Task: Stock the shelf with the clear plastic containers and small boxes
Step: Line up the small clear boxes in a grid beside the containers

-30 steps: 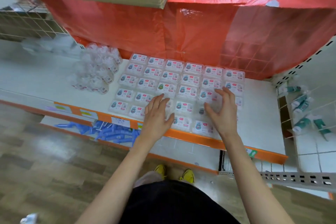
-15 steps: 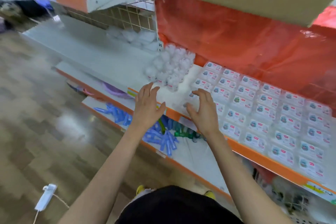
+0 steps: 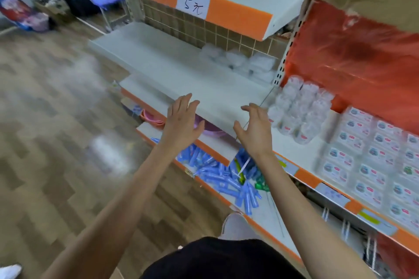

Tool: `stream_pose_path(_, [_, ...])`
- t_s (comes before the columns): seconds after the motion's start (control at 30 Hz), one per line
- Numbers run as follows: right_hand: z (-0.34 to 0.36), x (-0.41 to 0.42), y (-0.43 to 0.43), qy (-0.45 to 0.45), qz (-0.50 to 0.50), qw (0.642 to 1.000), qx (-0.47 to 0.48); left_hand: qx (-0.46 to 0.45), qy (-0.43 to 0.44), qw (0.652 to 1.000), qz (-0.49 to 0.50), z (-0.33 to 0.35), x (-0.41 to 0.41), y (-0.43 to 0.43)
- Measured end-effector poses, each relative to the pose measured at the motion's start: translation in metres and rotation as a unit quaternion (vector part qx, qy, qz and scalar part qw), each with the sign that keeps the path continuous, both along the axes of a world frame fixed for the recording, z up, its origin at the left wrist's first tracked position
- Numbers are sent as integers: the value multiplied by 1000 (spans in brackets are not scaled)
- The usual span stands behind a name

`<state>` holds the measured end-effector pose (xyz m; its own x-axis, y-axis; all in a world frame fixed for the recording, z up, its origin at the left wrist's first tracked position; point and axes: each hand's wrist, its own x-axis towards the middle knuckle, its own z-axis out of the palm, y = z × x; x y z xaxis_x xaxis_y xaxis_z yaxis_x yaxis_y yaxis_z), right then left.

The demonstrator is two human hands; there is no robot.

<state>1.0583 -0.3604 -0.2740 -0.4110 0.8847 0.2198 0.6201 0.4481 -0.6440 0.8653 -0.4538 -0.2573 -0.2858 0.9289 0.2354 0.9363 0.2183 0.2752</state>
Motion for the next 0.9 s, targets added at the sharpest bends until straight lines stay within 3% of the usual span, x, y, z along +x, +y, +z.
stream_pose_path(0.2, [-16,-85,39,-48,-7,999,-14,-43,20,999,-5,-16,-75,33])
stream_pose_path(0.47, [-33,-192,96,-47,-32,998,-31,-68,48,995,-49,-20,-174,103])
stream_pose_path(0.7, [-38,-228,166,-67,-113,991,27,-78,62,987,-125,-36,-226,199])
stream_pose_path(0.9, [-51,-237,235,-160,-201,964,65,-85,112,972,-189,-61,-249,292])
